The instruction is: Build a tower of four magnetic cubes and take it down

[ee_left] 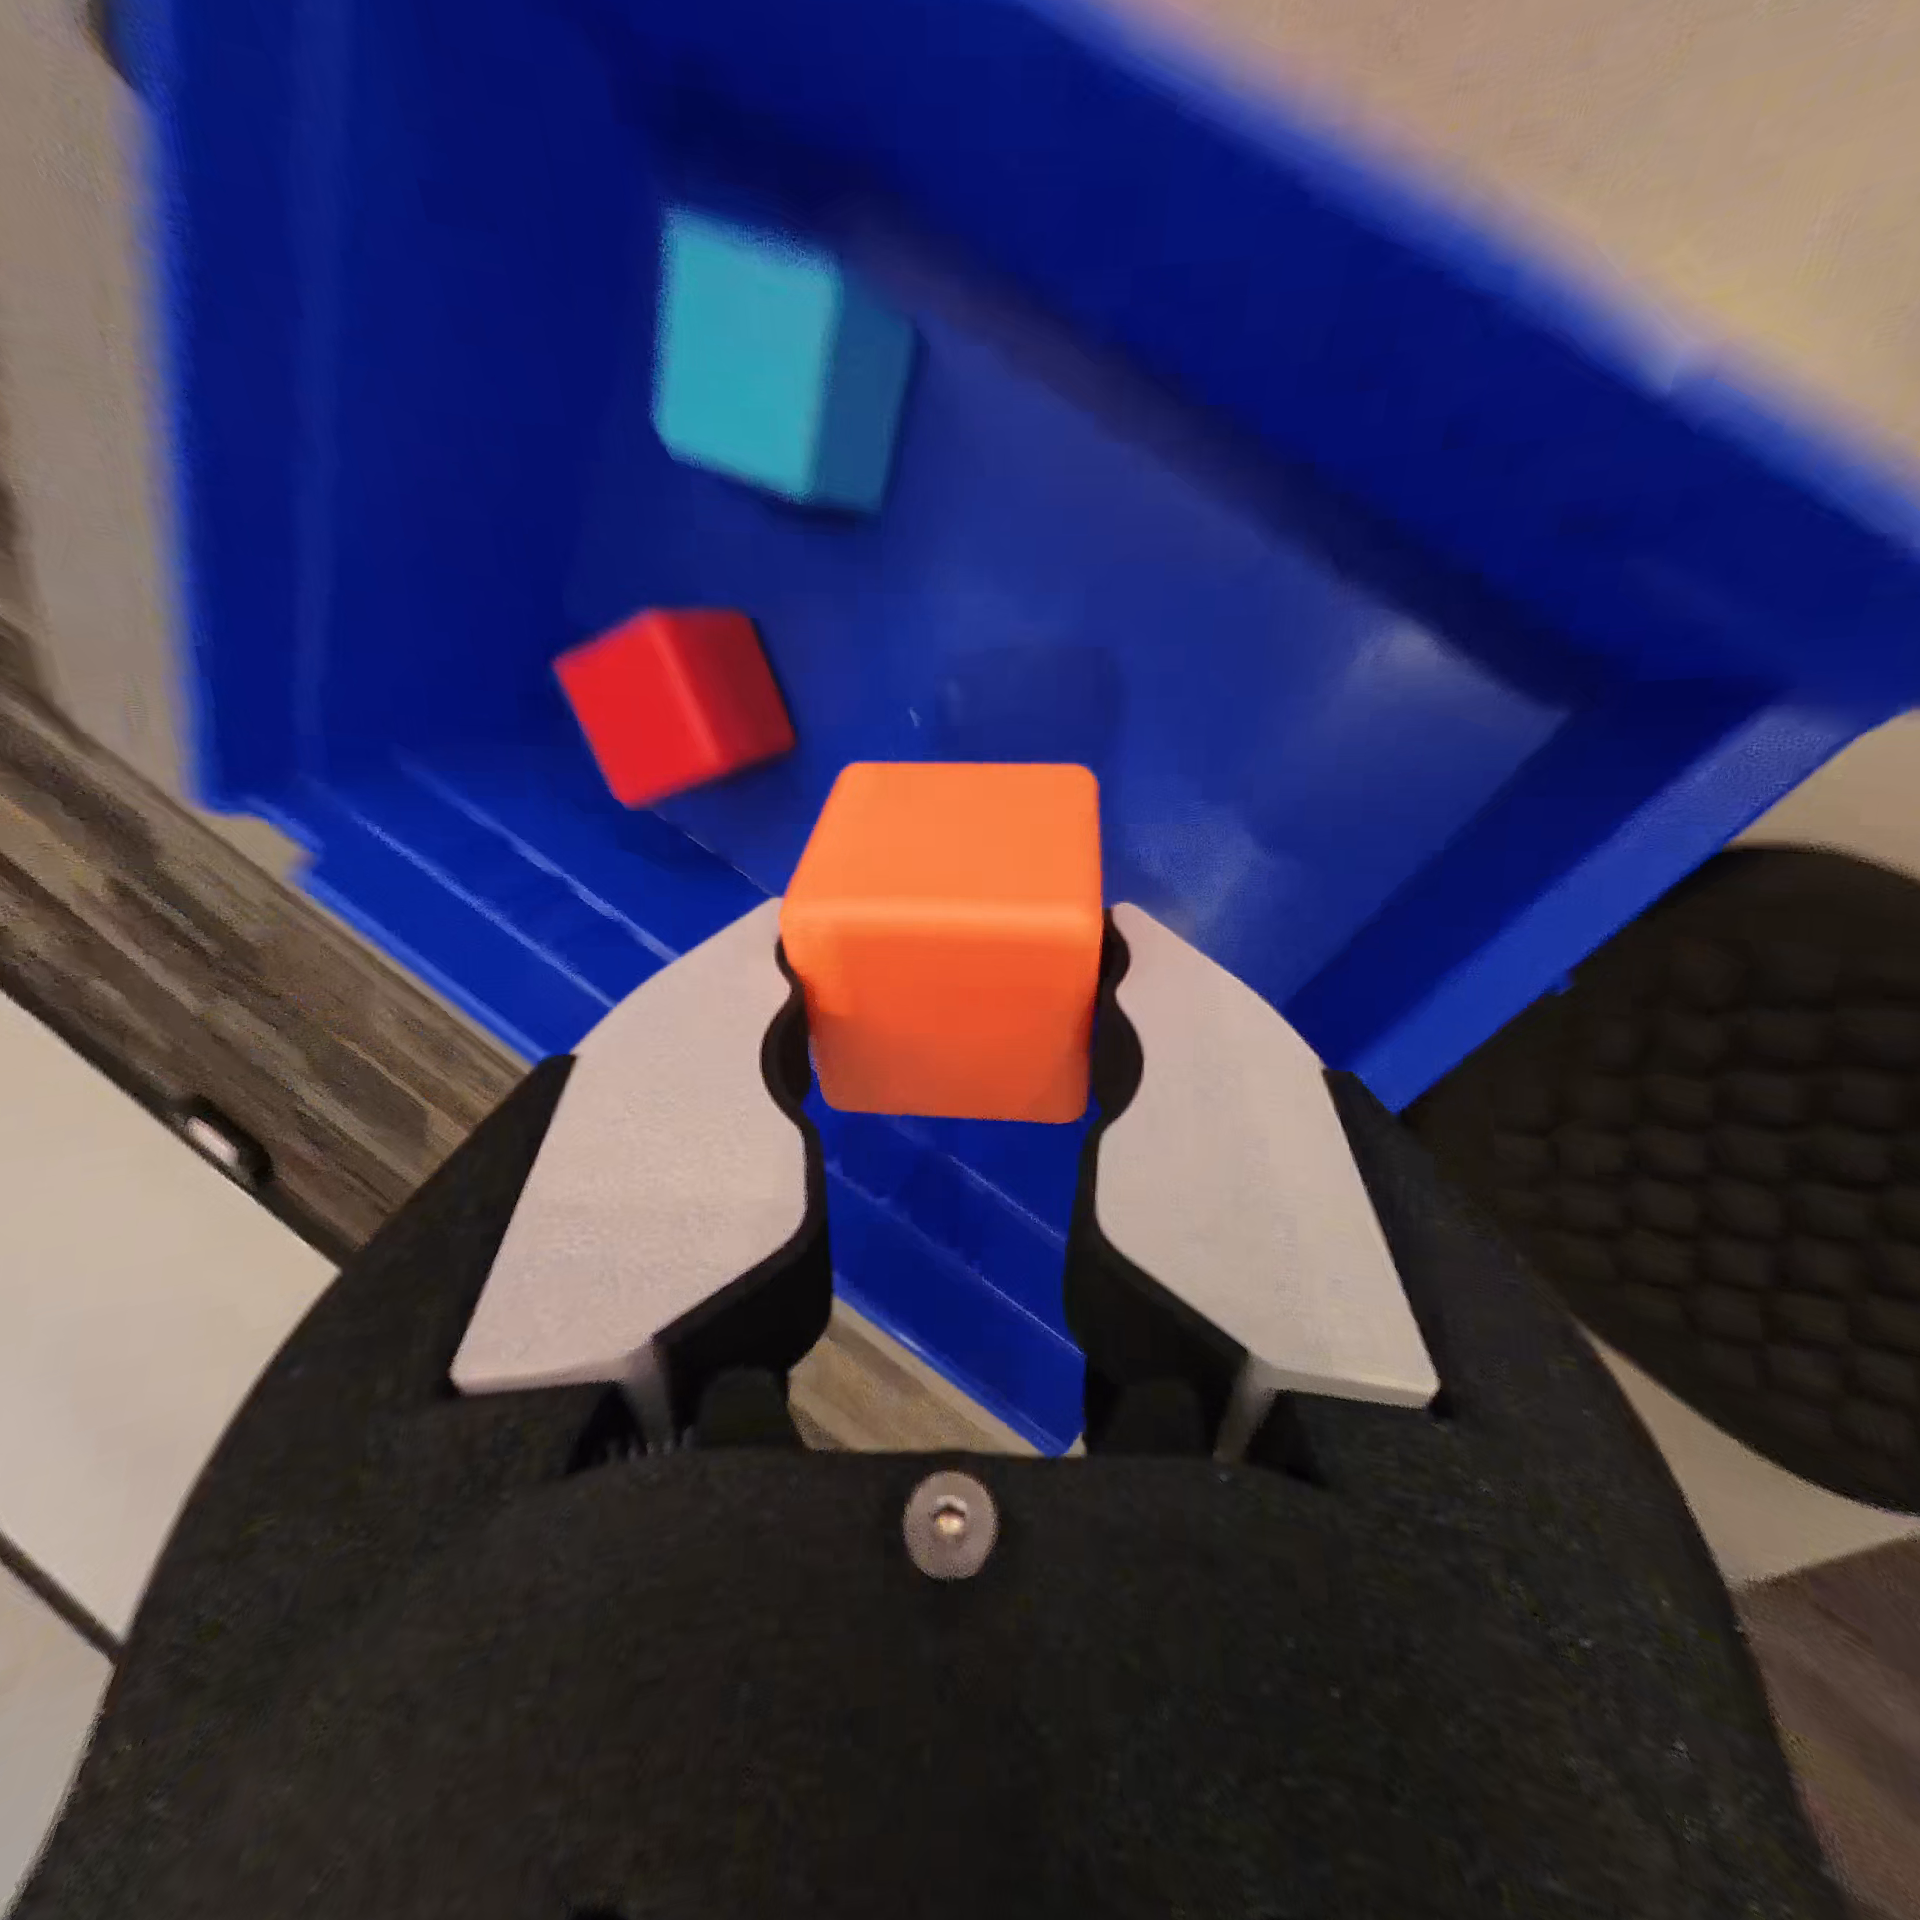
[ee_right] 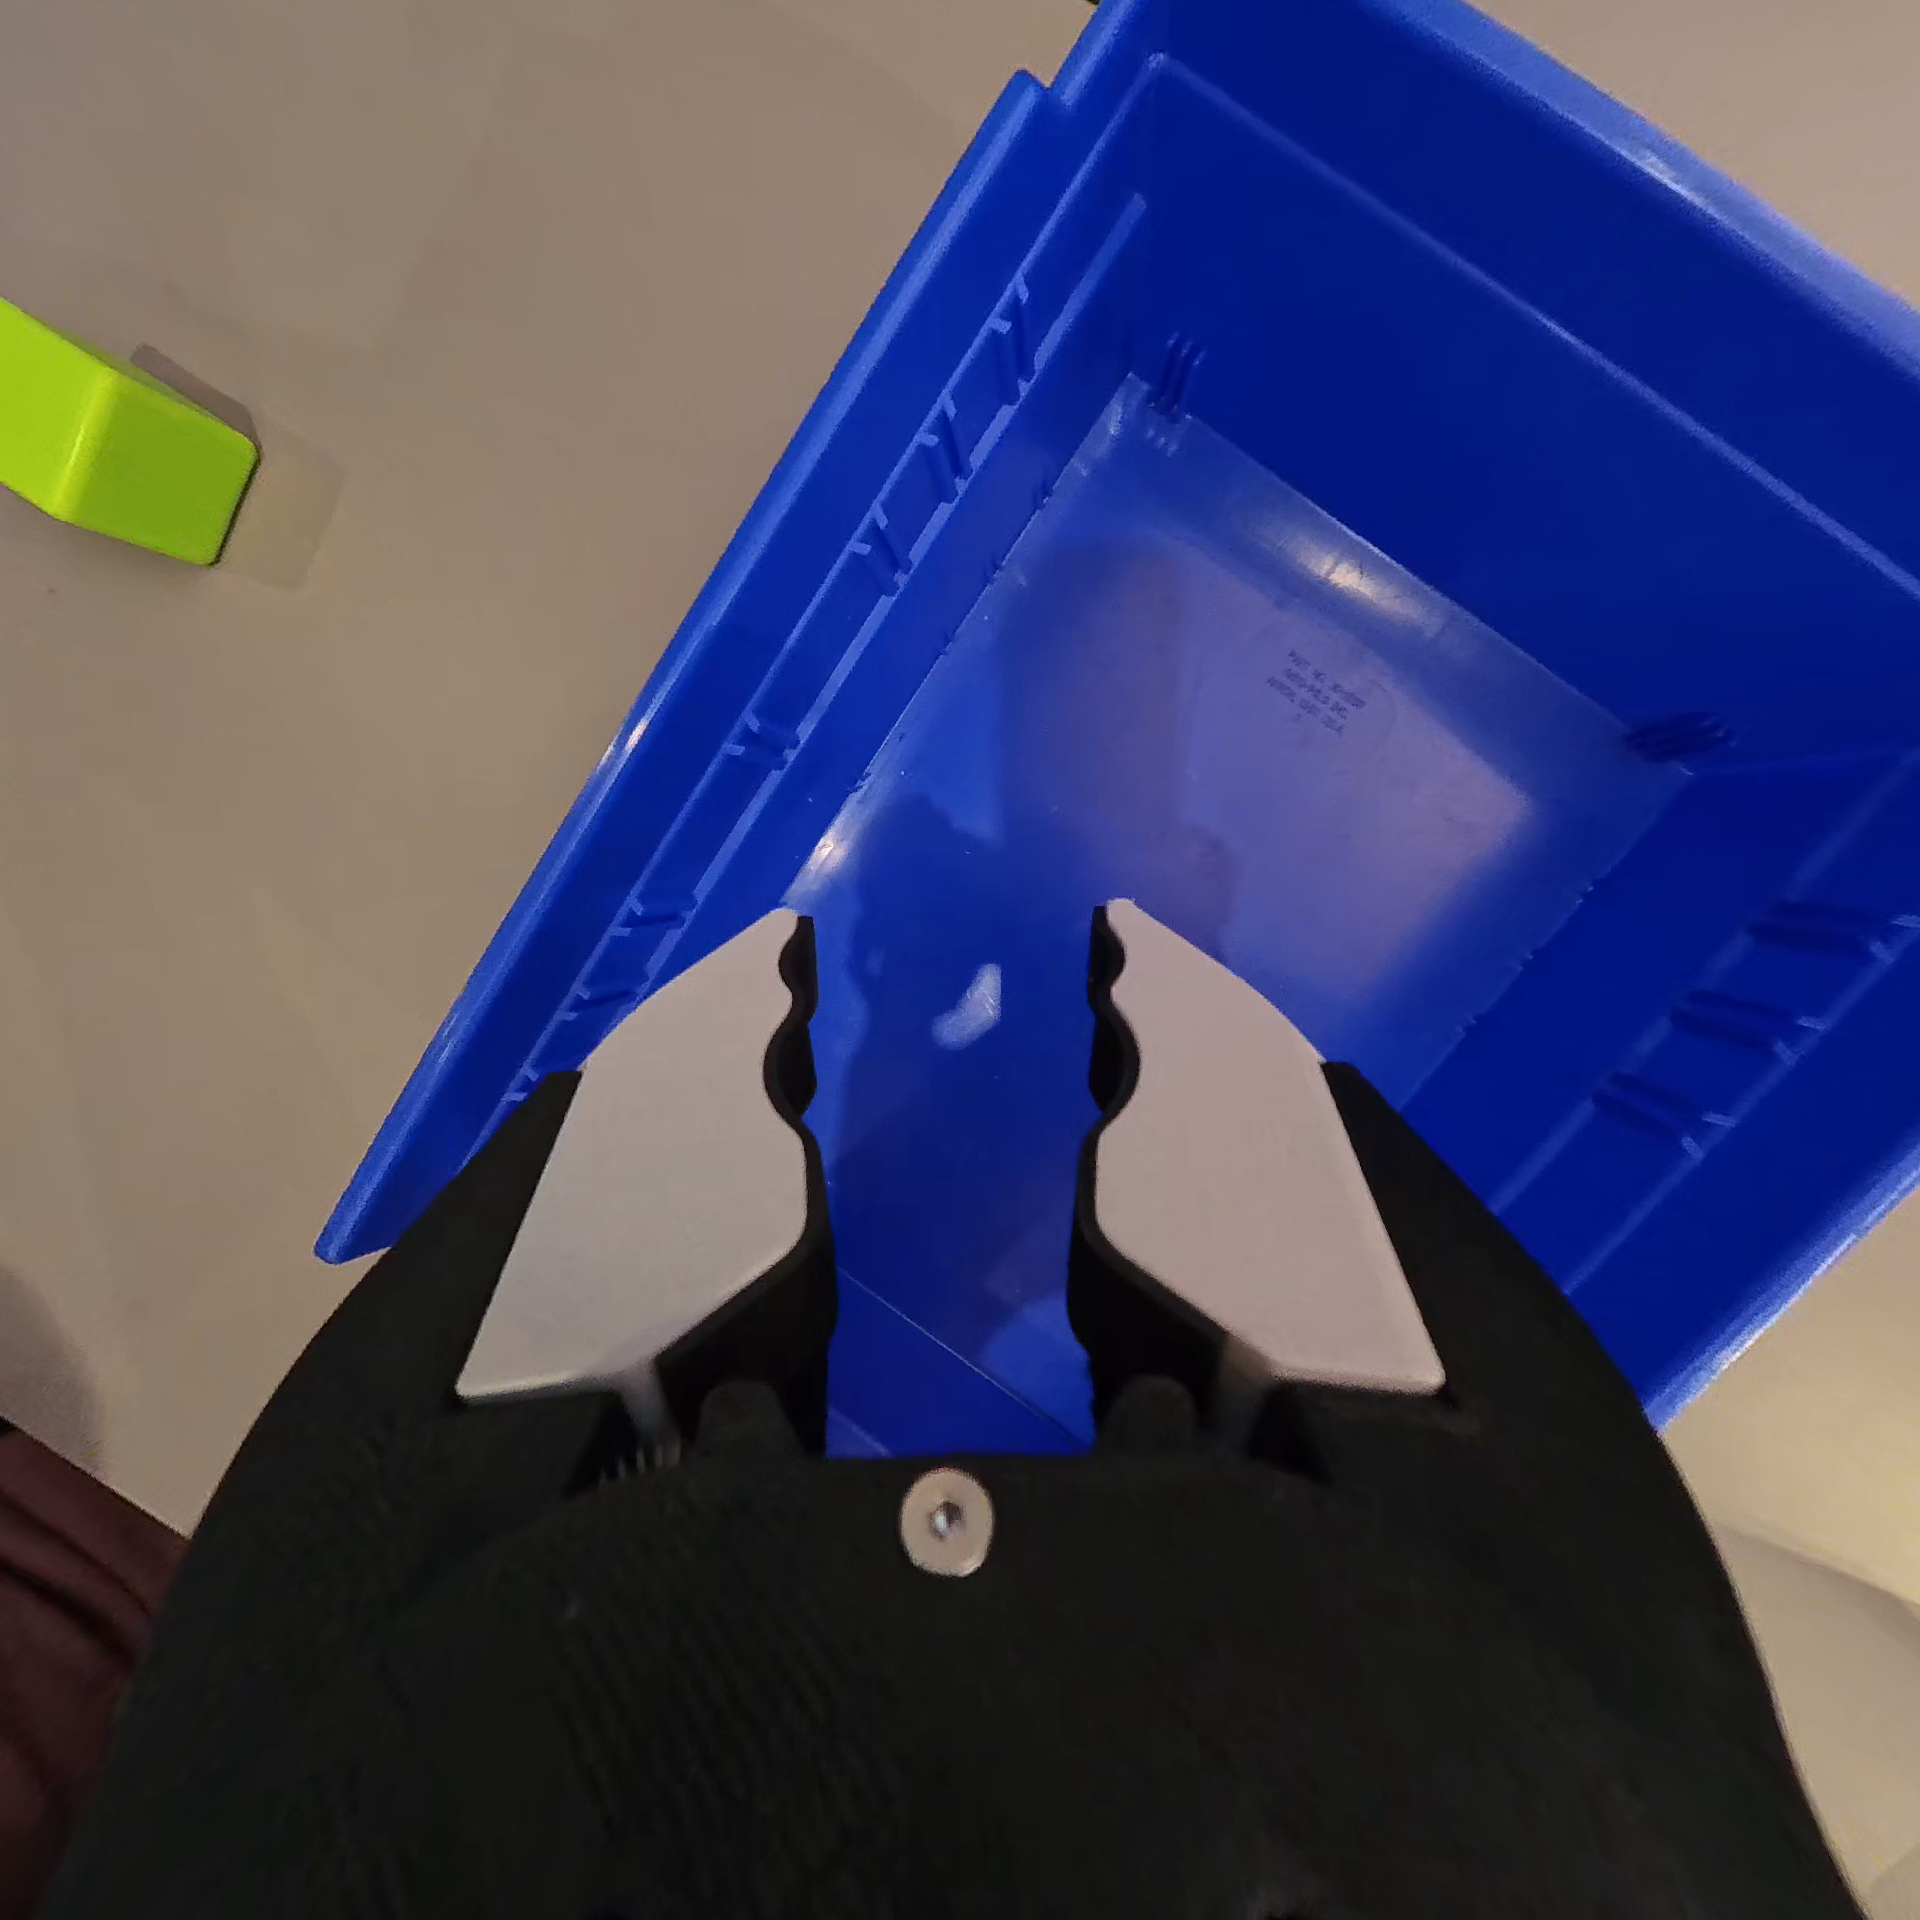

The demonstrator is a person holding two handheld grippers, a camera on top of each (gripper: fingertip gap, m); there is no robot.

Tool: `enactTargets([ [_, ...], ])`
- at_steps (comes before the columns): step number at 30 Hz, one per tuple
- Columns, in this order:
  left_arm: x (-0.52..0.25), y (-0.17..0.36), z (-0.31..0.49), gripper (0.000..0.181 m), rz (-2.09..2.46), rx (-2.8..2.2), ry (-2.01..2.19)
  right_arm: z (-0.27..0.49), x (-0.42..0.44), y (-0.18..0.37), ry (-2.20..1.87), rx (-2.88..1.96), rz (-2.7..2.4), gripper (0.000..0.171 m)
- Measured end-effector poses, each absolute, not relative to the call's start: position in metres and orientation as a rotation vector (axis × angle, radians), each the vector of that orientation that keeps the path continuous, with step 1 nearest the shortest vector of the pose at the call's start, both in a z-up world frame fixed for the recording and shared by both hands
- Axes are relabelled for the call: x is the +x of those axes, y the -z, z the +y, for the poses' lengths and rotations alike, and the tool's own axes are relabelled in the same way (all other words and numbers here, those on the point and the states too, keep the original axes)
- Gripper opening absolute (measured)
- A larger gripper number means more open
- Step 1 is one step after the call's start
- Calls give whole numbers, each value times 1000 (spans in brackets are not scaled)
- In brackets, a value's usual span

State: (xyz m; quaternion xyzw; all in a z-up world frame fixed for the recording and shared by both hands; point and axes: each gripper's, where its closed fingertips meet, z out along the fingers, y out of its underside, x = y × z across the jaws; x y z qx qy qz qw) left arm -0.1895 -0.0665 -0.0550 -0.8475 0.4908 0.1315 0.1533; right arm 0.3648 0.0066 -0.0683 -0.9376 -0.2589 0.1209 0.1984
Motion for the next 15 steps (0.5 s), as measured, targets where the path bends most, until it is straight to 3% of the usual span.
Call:
enactTargets([
  [6,-69,-2,-60,51,1541,-2142,-224,5,365,66,-334,-2617,-722,52],
  [15,46,55,-40,51,1891,-2066,-167,0,361,58,-348,-2584,-746,52],
])
